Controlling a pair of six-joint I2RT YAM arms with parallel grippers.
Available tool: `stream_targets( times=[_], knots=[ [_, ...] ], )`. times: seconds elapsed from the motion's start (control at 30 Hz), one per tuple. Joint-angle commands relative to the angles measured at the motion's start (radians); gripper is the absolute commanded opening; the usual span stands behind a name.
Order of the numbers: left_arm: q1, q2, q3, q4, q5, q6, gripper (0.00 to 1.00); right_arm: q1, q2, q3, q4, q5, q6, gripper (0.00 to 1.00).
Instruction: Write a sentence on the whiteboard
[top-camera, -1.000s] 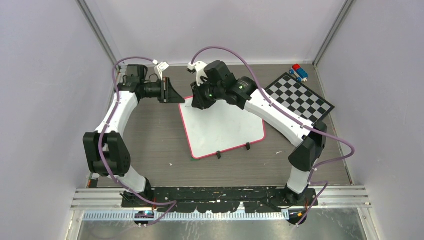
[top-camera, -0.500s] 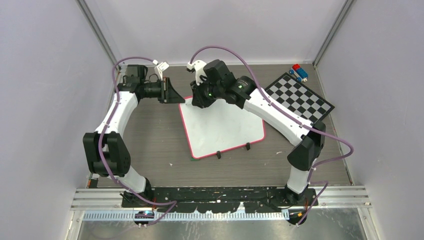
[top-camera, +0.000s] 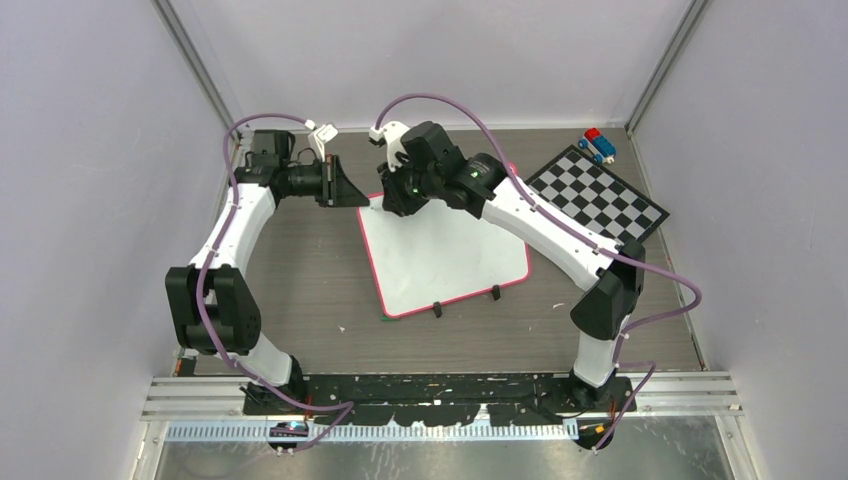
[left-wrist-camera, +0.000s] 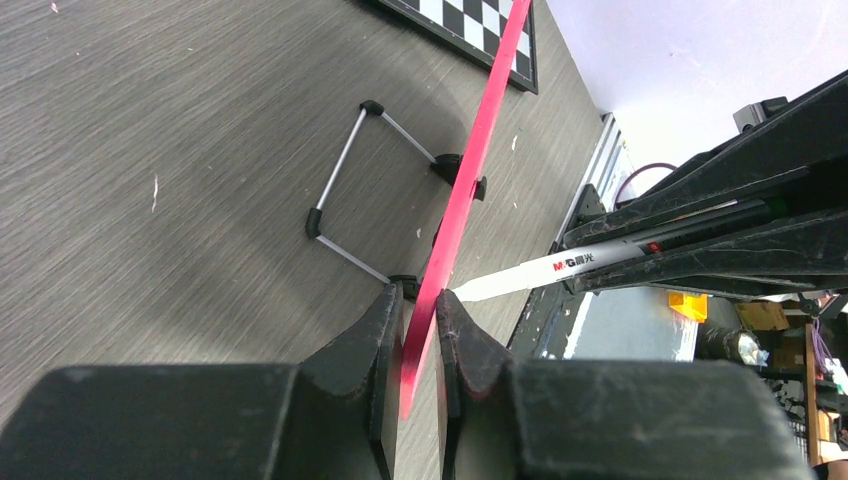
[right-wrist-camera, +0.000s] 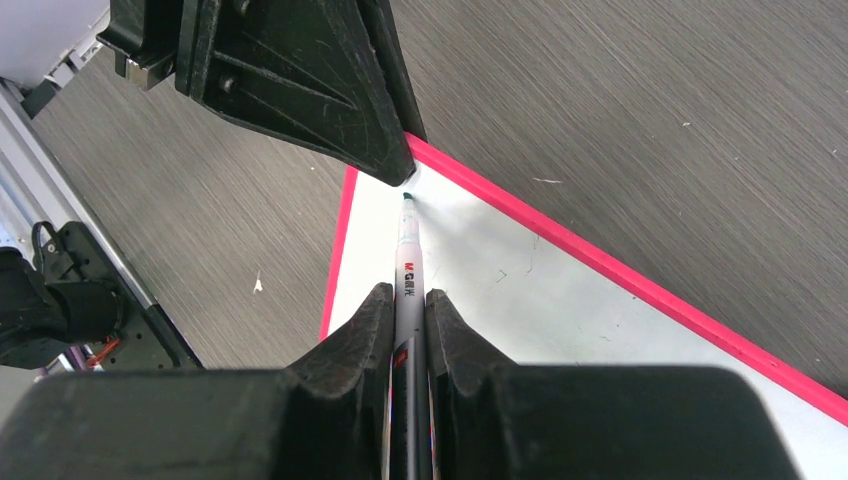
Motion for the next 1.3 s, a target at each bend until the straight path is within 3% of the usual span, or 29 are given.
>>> stream_targets(
  times=[0.0,0.4,0.93,1.27],
  knots=[
    [0.001,-0.046,0.004,0.019,0.014,-0.015,0.0,0.0,-0.027,0.003,0.03,0.056,-0.011,0.0],
    [0.001,-0.04,0.006,0.018,0.01,-0.015,0.0,0.0,-0.091,-0.098,0.022,0.042,-0.023,0.0],
    [0.0,-0.037,0.011,0.019,0.007,-0.017,0.0,-0.042,-0.056,0.012,0.021,0.059,-0.023,0.0],
    [0.0,-0.034,0.013,0.019,0.005,-0.015,0.0,-0.035,-0.062,-0.045,0.0,0.009,-0.002,0.0]
  ],
)
